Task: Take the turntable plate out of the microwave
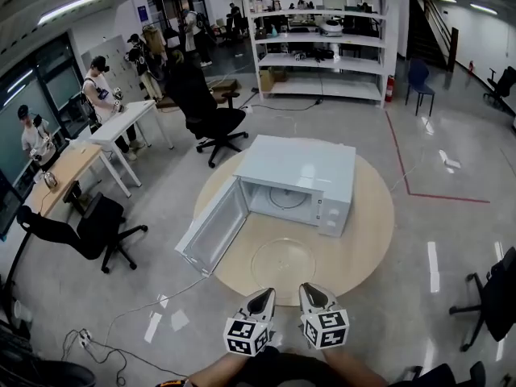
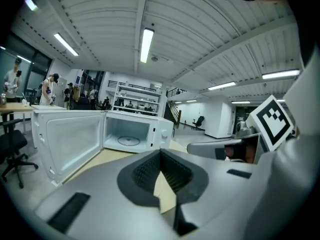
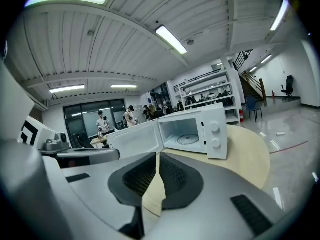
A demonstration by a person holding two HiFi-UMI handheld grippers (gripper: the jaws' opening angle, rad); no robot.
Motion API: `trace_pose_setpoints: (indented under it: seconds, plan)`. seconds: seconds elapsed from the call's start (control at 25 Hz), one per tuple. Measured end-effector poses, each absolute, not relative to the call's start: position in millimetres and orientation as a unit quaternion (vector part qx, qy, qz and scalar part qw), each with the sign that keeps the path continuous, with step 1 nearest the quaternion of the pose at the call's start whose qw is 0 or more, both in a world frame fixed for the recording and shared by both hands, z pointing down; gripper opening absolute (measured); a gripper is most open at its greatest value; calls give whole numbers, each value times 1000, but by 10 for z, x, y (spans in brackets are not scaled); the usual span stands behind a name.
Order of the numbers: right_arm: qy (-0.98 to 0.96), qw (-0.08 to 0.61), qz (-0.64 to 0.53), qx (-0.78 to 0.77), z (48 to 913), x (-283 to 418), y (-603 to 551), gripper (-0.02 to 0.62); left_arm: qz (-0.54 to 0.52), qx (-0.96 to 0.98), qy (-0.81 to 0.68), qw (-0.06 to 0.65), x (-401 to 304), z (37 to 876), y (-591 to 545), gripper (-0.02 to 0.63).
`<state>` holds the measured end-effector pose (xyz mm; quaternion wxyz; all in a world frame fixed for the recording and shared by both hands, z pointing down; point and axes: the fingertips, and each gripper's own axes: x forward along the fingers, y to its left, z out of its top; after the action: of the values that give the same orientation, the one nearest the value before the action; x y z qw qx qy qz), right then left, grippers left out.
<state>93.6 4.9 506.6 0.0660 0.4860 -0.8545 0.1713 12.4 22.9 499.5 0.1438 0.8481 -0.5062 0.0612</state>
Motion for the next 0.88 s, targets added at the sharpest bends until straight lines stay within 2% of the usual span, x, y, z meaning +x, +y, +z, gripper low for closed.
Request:
trace_pose_setpoints:
  seconds: [0.36,0.6,0.88]
  plan:
    - [-860,43,122,494,4560,897,390,26,63,846,-518,113,58,4668,549,46]
    - [-862,52,113,491,4545,692,719,20,48,846,-516,127,-138,4674,887,46]
    - [-865,65,103,488,4532,362,1262,18,50,839,-531,108,-451,4611,1442,46]
